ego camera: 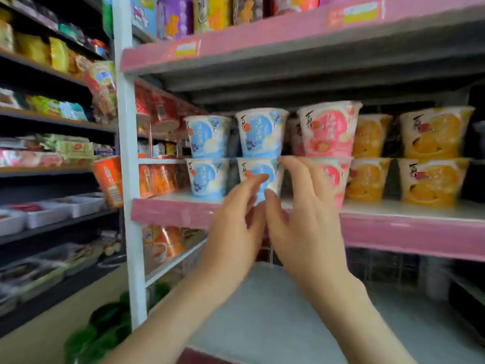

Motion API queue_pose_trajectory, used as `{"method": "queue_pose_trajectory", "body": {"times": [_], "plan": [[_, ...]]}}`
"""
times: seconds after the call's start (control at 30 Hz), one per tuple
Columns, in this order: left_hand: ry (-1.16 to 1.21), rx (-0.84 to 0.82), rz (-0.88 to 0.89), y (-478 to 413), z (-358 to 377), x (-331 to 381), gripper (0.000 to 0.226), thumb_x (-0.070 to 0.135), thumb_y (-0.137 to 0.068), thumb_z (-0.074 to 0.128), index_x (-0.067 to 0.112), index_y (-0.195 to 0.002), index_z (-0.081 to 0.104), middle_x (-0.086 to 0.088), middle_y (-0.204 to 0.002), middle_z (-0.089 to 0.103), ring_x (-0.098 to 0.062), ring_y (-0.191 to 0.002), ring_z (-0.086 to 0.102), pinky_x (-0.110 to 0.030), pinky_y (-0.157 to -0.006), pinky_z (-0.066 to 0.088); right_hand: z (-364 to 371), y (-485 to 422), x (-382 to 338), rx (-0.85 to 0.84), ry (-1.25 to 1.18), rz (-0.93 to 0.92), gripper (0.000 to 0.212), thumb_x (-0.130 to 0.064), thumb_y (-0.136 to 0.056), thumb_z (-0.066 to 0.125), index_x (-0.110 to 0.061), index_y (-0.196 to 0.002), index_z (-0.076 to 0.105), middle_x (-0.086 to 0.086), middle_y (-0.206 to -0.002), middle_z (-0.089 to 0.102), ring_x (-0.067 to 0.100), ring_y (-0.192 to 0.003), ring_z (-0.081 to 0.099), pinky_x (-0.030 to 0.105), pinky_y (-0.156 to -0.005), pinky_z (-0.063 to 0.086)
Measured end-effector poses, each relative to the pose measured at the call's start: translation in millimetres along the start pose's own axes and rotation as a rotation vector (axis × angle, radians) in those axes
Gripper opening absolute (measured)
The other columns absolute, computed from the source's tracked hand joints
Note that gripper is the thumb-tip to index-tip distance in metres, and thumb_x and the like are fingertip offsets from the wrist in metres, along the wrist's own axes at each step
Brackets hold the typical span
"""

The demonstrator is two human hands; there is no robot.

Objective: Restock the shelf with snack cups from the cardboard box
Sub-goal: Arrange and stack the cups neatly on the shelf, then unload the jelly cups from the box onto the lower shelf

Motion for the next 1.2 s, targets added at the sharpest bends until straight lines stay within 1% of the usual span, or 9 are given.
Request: {"method": "queue_pose_trajectory", "body": {"times": [0.17, 0.33, 0.43, 0.5, 0.67, 0.8, 0.97, 1.1, 1.2], "plan": [[-0.204, 0.011, 0.038, 34, -21, -1, 0.039, -0.001, -0.084, 0.051, 0.007, -0.121, 0.059, 0.004, -0.116, 0.061, -0.006, -0.106, 0.058, -0.015, -0.094, 0.043, 28, 37, -10, -0.065, -0.063, 0.102, 0.039, -0.001, -0.080, 0.054, 0.005, -0.118, 0.055, 0.020, -0.116, 0.057, 0.029, -0.111, 0.047, 0.030, -0.099, 0.035], [-0.215, -0.077, -0.105, 82, -51, -15, 0.039, 0.006, -0.088, 0.050, 0.024, -0.122, 0.050, 0.009, -0.118, 0.058, 0.006, -0.109, 0.054, -0.009, -0.092, 0.040, 47, 83, -45, -0.135, -0.132, 0.108, 0.036, 0.003, -0.082, 0.054, 0.005, -0.118, 0.056, 0.018, -0.116, 0.058, 0.027, -0.110, 0.048, 0.028, -0.098, 0.036], [-0.330, -0.106, -0.275, 151, -87, -31, 0.040, 0.004, -0.088, 0.050, 0.021, -0.124, 0.053, 0.006, -0.117, 0.061, 0.004, -0.104, 0.055, -0.004, -0.088, 0.038, 70, 141, -79, -0.307, -0.271, 0.124, 0.036, 0.003, -0.084, 0.054, 0.002, -0.120, 0.055, 0.016, -0.117, 0.057, 0.024, -0.112, 0.047, 0.022, -0.098, 0.034], [-0.400, -0.101, -0.400, 209, -120, -41, 0.040, -0.002, -0.085, 0.051, 0.014, -0.122, 0.054, 0.010, -0.113, 0.060, 0.010, -0.099, 0.055, -0.003, -0.084, 0.038, 88, 187, -107, -0.464, -0.359, 0.155, 0.037, 0.002, -0.084, 0.054, 0.003, -0.121, 0.054, 0.017, -0.116, 0.057, 0.026, -0.109, 0.048, 0.025, -0.095, 0.035], [-0.596, 0.144, -0.627, 344, -232, -35, 0.027, 0.007, -0.088, 0.049, 0.019, -0.112, 0.048, 0.016, -0.098, 0.055, 0.011, -0.089, 0.054, -0.007, -0.080, 0.042, 133, 294, -199, -0.796, -0.537, 0.158, 0.040, -0.006, -0.080, 0.055, 0.006, -0.117, 0.056, 0.023, -0.110, 0.058, 0.037, -0.103, 0.053, 0.036, -0.092, 0.036], [-0.826, 0.235, -0.737, 438, -302, -9, 0.022, 0.007, -0.090, 0.052, 0.008, -0.111, 0.048, 0.016, -0.094, 0.050, 0.014, -0.088, 0.052, -0.004, -0.076, 0.041, 149, 361, -286, -1.006, -0.698, 0.139, 0.043, -0.010, -0.083, 0.050, 0.003, -0.123, 0.053, 0.020, -0.119, 0.057, 0.033, -0.110, 0.050, 0.031, -0.095, 0.032], [-0.885, 0.084, -1.101, 544, -356, -4, 0.038, 0.016, -0.089, 0.063, 0.025, -0.119, 0.042, 0.021, -0.103, 0.050, 0.008, -0.092, 0.055, -0.011, -0.074, 0.049, 133, 425, -375, -1.332, -0.942, 0.108, 0.050, -0.013, -0.098, 0.043, -0.011, -0.146, 0.028, 0.006, -0.146, 0.034, 0.015, -0.136, 0.026, 0.020, -0.109, 0.021], [-0.909, -0.148, -1.267, 594, -375, 4, 0.043, 0.021, -0.090, 0.059, 0.017, -0.130, 0.043, 0.010, -0.120, 0.049, -0.003, -0.109, 0.051, -0.021, -0.091, 0.046, 137, 491, -372, -1.555, -0.809, -0.016, 0.066, -0.020, -0.098, 0.045, -0.016, -0.152, 0.007, 0.004, -0.152, 0.021, 0.017, -0.142, 0.017, 0.027, -0.112, 0.023], [-0.919, -0.316, -1.291, 628, -379, 16, 0.050, 0.025, -0.088, 0.059, 0.013, -0.133, 0.042, -0.001, -0.127, 0.050, -0.013, -0.114, 0.051, -0.029, -0.096, 0.046, 150, 510, -341, -1.567, -0.688, 0.030, 0.075, -0.027, -0.097, 0.048, -0.016, -0.151, -0.002, 0.004, -0.156, 0.012, 0.019, -0.145, 0.007, 0.030, -0.115, 0.016]]}}
Point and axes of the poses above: each hand's wrist, its own y-axis away from the middle knuckle, its own z-axis out of the palm, x = y × z, the point moved 8 cm from there along -y, towards the middle knuckle
